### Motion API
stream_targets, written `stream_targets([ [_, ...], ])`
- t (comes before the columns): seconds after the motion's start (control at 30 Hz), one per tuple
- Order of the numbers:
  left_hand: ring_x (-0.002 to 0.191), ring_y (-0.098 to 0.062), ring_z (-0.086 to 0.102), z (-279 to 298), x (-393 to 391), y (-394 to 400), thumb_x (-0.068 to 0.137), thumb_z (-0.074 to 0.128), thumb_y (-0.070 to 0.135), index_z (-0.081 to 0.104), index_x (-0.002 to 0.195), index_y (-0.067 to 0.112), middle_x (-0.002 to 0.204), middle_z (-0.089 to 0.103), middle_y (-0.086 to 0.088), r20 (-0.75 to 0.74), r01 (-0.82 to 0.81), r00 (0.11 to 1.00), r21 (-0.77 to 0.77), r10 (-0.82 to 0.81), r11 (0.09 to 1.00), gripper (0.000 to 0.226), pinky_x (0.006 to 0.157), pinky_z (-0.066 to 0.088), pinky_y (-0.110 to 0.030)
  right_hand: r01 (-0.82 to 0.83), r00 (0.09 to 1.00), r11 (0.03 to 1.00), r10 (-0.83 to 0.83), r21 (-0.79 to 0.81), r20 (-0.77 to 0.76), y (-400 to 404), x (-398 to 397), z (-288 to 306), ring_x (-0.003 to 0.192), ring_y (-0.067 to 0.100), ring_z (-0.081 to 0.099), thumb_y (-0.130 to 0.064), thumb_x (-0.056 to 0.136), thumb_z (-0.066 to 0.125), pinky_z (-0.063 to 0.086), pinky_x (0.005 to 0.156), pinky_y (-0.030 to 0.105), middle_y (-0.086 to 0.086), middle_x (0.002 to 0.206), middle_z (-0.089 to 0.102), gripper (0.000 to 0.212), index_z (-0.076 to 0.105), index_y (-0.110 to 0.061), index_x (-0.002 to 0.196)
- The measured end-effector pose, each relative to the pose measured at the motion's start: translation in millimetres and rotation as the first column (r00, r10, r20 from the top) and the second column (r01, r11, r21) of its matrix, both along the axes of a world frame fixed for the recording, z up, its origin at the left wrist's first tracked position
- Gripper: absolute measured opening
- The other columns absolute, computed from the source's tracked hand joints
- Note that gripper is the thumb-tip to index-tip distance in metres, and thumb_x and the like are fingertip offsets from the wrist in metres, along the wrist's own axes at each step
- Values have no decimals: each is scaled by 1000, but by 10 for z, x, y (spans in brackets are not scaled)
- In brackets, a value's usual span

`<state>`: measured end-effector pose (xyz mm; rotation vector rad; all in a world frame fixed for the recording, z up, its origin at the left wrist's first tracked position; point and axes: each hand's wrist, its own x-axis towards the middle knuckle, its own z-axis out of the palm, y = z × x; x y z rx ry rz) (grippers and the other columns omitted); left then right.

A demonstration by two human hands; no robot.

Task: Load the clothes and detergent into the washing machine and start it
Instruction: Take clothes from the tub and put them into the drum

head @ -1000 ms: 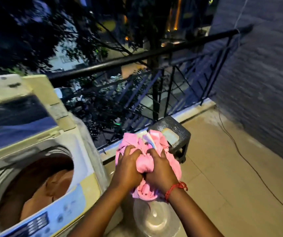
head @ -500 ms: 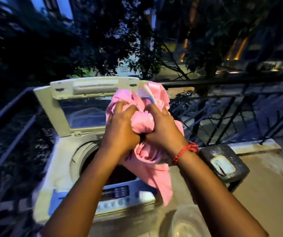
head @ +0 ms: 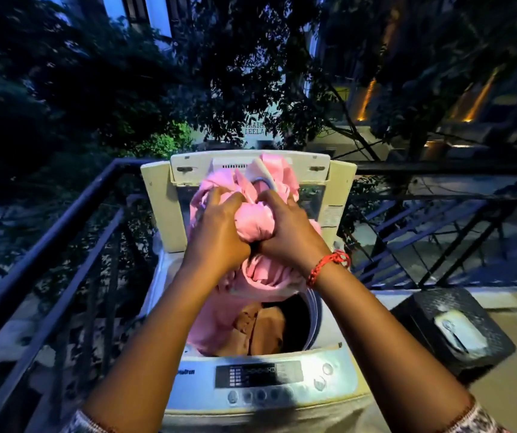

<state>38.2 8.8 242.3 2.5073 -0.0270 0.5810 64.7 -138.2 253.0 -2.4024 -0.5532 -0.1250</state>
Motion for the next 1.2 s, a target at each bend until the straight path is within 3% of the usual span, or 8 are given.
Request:
stream_targets([
  [0.2, 107, -35, 57, -681, 301, 10, 53, 74, 21, 53, 115, 27, 125, 42, -7, -147, -24, 989, -10, 22, 1000, 67, 84, 54, -45, -37, 990, 998, 30, -51, -135, -5, 347, -614, 107, 33, 54, -18, 63, 73, 35, 75, 19, 15, 119, 53, 79, 38, -34, 132],
  [0.37, 108, -32, 56, -1138, 422, -27, 55, 78, 22, 54, 118, 24, 127, 41, -7, -256, -42, 966, -30, 33, 999, 68, 88, 52, -43, -80, 967, 992, 53, -99, -248, -31, 536, -1055, 117, 36, 50, -17, 67, 76, 42, 91, 27, 19, 136, 39, 87, 32, -33, 141],
  [0.63, 123, -32, 48, -1745, 573, -119, 50, 80, 37, 48, 123, 31, 139, 37, -6, -438, -68, 896, 34, 77, 997, 79, 100, 46, -44, -135, 927, 981, 76, -137, -367, -114, 754, -1686, 108, 39, 57, -19, 63, 79, 45, 85, 27, 25, 135, 39, 83, 36, -31, 133],
  [0.9, 134, -25, 39, -2084, 577, -124, 56, 81, 46, 45, 132, 26, 146, 36, -4, -482, -52, 870, 113, 101, 992, 87, 112, 34, -41, -160, 900, 976, 83, -147, -427, -112, 859, -2132, 99, 41, 61, -27, 57, 83, 53, 87, 41, 19, 133, 40, 90, 32, -37, 131],
  [1.0, 139, -26, 31, -2182, 568, -88, 56, 84, 44, 47, 133, 20, 145, 37, -7, -502, -31, 862, 75, 65, 997, 89, 115, 28, -44, -183, 900, 969, 98, -163, -424, -96, 887, -2289, 103, 39, 59, -29, 59, 82, 52, 88, 40, 18, 131, 43, 89, 35, -32, 135],
  [1.1, 141, -21, 28, -2286, 558, -48, 58, 87, 39, 50, 132, 19, 147, 36, -5, -537, -36, 843, 19, 40, 999, 85, 116, 24, -34, -202, 899, 962, 108, -183, -425, -84, 931, -2430, 111, 38, 53, -23, 66, 76, 48, 91, 38, 16, 123, 49, 74, 44, -25, 133],
  [1.2, 143, -19, 28, -2394, 570, 9, 61, 86, 35, 46, 138, 25, 153, 31, -3, -574, -44, 818, -8, 31, 999, 87, 115, 29, -33, -252, 887, 940, 129, -229, -444, -97, 1006, -2551, 125, 37, 46, -19, 71, 75, 43, 100, 38, 20, 139, 42, 73, 43, -20, 137],
])
